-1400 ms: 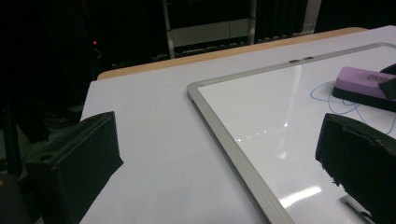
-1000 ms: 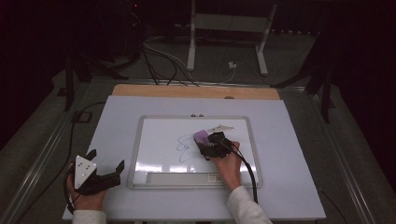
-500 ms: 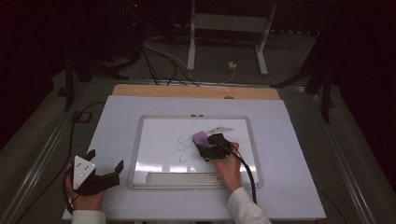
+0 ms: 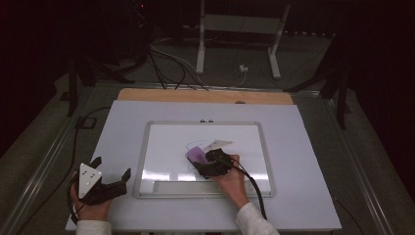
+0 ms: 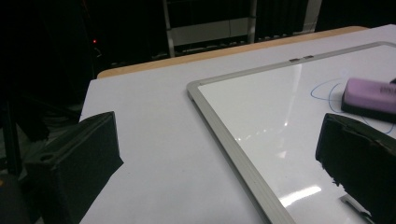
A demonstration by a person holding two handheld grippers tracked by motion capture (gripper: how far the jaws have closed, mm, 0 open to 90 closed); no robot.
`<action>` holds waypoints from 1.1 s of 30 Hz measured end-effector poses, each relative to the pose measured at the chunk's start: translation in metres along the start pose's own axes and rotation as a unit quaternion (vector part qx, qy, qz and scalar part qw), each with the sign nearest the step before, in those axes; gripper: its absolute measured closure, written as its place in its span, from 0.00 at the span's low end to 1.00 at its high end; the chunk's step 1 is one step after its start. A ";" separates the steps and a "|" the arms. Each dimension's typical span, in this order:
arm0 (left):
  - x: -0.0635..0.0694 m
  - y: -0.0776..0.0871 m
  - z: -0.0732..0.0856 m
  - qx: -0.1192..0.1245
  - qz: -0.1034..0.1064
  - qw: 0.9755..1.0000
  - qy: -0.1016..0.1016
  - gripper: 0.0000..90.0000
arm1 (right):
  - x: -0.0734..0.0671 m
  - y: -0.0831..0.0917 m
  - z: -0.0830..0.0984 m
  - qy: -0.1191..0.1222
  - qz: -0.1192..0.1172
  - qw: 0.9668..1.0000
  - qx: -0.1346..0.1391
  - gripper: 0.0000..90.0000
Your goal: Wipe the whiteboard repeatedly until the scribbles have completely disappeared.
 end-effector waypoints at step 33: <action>0.001 -0.001 0.001 -0.003 0.000 1.000 -0.001 0.01 | -0.010 -0.003 -0.002 0.089 -0.069 0.994 -0.011 0.46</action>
Point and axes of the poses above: each handheld gripper's, and its own axes: y roughly backward along the jaws, z roughly out of its underside, x roughly to its right, the point moved 6 cm from there along -y, roughly forward along the jaws, and after that the axes turned 1 degree about y, right-handed, at the moved point
